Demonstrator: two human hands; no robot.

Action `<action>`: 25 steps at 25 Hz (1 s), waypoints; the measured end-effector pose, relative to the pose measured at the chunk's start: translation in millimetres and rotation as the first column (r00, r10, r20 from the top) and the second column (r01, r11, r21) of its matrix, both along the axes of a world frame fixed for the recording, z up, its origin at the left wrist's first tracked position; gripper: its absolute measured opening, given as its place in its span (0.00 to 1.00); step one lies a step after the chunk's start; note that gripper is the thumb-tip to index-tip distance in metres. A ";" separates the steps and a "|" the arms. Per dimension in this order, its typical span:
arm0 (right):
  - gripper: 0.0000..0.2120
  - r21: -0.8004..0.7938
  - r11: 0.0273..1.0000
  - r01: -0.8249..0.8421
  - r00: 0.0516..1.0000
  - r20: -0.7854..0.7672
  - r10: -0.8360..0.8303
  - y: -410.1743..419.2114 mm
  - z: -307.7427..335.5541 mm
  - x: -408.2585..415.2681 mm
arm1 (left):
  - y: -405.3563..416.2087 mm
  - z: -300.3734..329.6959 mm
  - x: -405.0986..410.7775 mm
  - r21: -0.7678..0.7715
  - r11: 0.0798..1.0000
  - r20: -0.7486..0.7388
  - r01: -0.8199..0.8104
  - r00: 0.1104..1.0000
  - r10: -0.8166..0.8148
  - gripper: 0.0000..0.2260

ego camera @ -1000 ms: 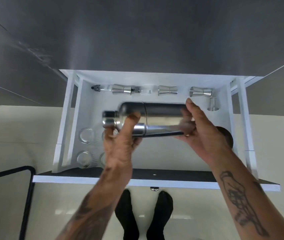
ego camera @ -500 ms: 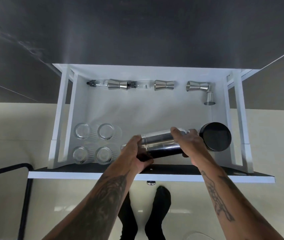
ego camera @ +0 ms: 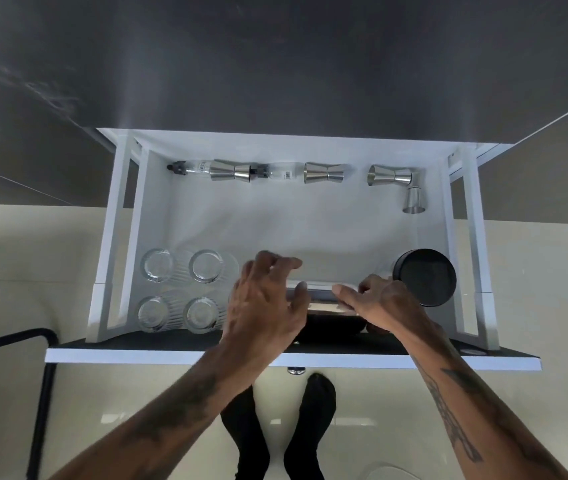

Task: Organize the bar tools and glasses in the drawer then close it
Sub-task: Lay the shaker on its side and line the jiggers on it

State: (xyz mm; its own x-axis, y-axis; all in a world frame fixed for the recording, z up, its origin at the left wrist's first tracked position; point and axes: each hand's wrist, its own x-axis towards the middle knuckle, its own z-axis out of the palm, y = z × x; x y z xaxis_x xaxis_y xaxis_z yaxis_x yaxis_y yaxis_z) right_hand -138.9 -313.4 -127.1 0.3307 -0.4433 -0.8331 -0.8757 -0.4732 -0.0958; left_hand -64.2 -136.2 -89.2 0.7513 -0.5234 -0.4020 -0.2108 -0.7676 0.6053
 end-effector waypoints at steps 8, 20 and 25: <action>0.18 -0.420 0.907 -0.029 0.799 0.536 0.273 -29.1 -4.7 75.0 | 8.7 -44.8 1.9 0.182 0.933 0.119 0.310 0.935 -0.334 0.14; 0.12 -0.281 0.955 -0.091 0.647 0.712 0.271 -33.5 -70.5 97.1 | -22.9 -56.7 57.0 0.057 0.991 -0.297 -0.122 0.946 0.133 0.22; 0.12 0.082 0.986 -0.147 0.567 0.824 0.016 28.6 -64.7 57.7 | -20.8 -62.1 52.8 -0.190 0.923 -0.374 -0.336 0.894 0.248 0.28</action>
